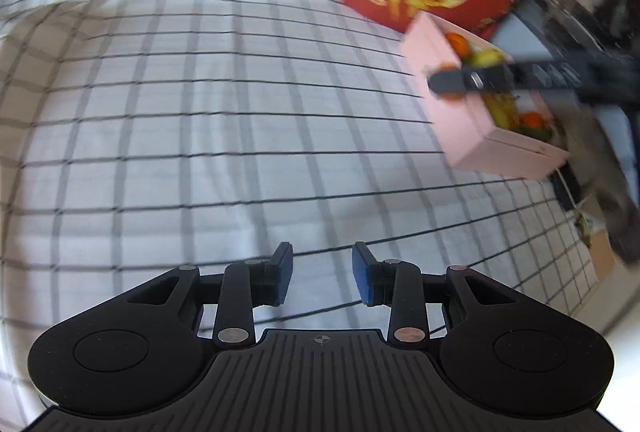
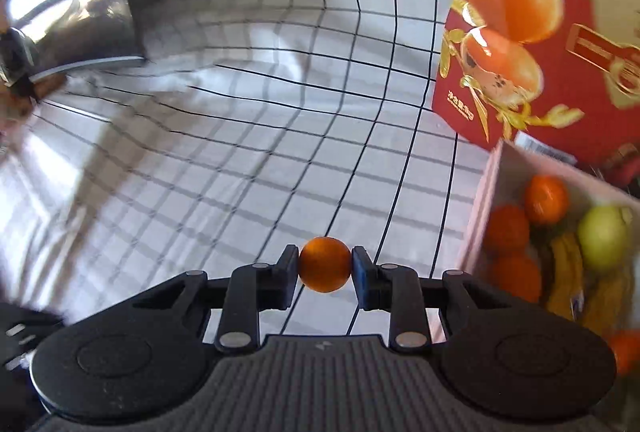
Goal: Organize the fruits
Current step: 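Carry the tangerine into the pink box and open the right tool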
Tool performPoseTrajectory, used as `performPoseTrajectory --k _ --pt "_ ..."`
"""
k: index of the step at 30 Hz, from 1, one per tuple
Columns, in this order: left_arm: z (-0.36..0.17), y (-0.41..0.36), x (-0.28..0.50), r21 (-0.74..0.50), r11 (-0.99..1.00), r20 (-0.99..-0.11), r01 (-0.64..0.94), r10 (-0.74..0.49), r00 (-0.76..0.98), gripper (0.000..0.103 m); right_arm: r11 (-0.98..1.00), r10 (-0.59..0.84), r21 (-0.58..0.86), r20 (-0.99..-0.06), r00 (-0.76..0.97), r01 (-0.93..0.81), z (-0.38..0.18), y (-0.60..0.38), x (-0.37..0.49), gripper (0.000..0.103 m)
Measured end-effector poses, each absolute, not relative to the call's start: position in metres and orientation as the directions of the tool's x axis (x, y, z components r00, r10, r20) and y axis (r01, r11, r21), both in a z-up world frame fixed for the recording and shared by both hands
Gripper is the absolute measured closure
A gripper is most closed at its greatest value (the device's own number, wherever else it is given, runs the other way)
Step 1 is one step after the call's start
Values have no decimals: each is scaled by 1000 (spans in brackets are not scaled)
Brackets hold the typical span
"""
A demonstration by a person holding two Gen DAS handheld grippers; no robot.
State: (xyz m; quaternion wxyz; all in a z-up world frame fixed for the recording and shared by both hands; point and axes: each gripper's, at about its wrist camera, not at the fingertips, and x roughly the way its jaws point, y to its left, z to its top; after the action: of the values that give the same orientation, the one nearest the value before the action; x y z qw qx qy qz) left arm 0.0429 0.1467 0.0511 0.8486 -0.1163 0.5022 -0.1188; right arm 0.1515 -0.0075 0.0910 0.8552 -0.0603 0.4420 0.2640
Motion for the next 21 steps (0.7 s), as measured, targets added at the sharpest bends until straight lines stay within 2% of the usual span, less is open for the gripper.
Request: performPoseTrajectory --k 4,10,16,21 --pt "53 115 57 -324 929 -819 179 -370 439 67 868 421 212 -794 440 -449 91 -41 109 75" --pt "56 62 73 -327 891 -811 316 -436 391 67 934 312 156 -796 519 -322 95 -100 72 75" --pt "56 30 74 -317 864 -816 390 -459 352 67 975 217 127 -723 656 -183 126 -159 72 75" --pt "56 27 76 -298 875 -824 381 -437 361 67 975 223 133 -653 724 -180 145 -168 95 75"
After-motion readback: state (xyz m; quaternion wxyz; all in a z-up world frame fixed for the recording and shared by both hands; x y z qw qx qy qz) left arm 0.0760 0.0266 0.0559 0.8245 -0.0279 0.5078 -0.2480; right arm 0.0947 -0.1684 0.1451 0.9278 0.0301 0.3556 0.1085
